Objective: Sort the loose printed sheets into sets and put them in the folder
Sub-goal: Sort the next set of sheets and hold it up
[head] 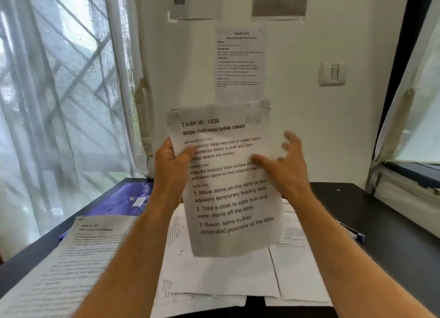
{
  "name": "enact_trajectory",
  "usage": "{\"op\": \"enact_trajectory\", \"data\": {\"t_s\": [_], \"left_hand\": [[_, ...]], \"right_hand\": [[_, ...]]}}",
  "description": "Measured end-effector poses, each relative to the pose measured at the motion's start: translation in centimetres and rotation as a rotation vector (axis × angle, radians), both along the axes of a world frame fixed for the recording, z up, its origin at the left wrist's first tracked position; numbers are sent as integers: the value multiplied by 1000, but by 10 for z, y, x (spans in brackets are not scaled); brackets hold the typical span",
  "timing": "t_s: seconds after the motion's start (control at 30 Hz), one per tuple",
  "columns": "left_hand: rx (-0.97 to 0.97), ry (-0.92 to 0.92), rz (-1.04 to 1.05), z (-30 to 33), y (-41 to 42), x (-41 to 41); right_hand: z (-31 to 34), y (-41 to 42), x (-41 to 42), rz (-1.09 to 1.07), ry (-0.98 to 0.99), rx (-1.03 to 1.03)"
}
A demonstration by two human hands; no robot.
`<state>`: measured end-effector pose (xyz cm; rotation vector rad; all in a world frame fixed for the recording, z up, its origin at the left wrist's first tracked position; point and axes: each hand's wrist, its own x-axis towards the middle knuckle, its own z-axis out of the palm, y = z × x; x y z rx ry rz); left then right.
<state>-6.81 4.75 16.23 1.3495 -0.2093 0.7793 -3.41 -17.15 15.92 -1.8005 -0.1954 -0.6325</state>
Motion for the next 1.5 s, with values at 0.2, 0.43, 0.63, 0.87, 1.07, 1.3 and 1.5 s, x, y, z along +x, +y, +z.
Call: {"op": "enact_trajectory", "data": {"t_s": [0.2,0.43,0.63,0.87,1.07,1.3,1.5], "left_hand": [[-9,217,-262,-29,3,4],[249,131,-76,-46,-13,1],[125,143,-195,-62,-11,0],[116,201,-215,-73,-13,4],[120,216,-198,-79,-13,8],[157,281,-211,-73,-24,21],[145,605,-495,-78,-56,35]], "right_hand": [[-43,-20,4,311,236,131],[-40,-21,-3,379,98,271],[-56,-22,-4,366,152,240],[-69,-22,-4,409,226,227],[-78,-14,-2,344,237,111],[-70,-14,-2,152,210,20],[-46,-63,-2,72,328,-86]]}}
